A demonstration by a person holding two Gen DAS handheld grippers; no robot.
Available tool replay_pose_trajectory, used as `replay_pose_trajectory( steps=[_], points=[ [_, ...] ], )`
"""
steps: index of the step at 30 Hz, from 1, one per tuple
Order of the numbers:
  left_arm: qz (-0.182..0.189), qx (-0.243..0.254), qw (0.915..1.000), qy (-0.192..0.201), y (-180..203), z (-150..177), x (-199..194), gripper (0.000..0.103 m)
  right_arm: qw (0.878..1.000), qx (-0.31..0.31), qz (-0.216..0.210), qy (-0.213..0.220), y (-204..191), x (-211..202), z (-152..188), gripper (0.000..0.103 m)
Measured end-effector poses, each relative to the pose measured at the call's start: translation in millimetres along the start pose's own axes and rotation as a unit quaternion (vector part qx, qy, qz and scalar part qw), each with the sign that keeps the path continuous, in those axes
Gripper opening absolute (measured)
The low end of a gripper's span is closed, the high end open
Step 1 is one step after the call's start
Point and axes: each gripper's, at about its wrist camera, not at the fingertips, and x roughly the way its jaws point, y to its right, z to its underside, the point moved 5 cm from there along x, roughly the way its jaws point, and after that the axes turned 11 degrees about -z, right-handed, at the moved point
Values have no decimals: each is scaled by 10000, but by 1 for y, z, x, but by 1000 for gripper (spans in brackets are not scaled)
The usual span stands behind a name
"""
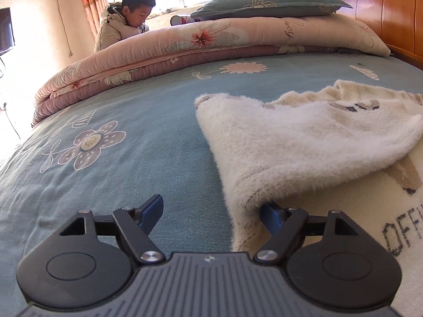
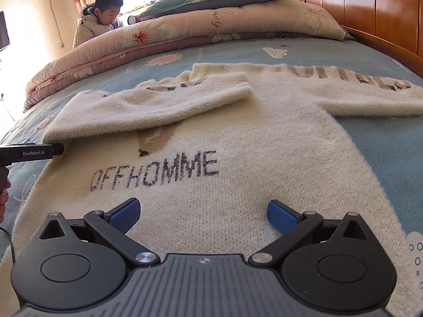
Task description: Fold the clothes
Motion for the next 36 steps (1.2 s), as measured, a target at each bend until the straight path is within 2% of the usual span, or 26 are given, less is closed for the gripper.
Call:
replay_pose_trajectory(
  steps=[4,6,9,11,14,16,19,21,23,25,29,33,35,36],
  points=[
    [-212,-98,9996,177,-2,10,4,85,9995,-251,165,-2,-5,3,3,103],
    [-136,-23,9998,151,-6,8,6,86,9993,-320,200,27,-6,3,3,103],
    [15,-272,9996,-44,-20,7,15,86,9991,-361,210,115,-6,3,3,103],
    [58,-368,9993,-66,-26,10,18,90,9989,-380,202,192,-6,4,4,103],
    [83,-398,9992,-55,-27,12,20,90,9988,-365,160,300,-6,3,3,103],
    [114,-424,9990,-47,-27,13,20,90,9988,-284,-36,391,-8,0,-1,103],
    [200,-530,9984,-82,-29,14,23,91,9968,37,-723,348,-13,2,-21,101],
    [272,-616,9976,-142,-31,14,25,91,9930,235,-1114,320,-10,8,-42,95],
    [312,-661,9972,-181,-31,14,25,91,9880,591,-1395,297,1,22,-67,84],
    [333,-690,9969,-205,-32,14,26,91,9829,1088,-1484,114,18,42,-85,75],
    [368,-738,9963,-247,-32,14,27,91,9646,2142,-1535,-128,56,87,-101,69],
    [400,-765,9959,-286,-33,14,28,92,9573,2520,-1415,22,71,109,-106,62],
    [406,-772,9957,-301,-34,14,28,92,9547,2650,-1348,128,77,118,-108,33],
    [407,-772,9957,-303,-34,14,28,92,9533,2714,-1315,181,79,123,-109,24]
  ],
)
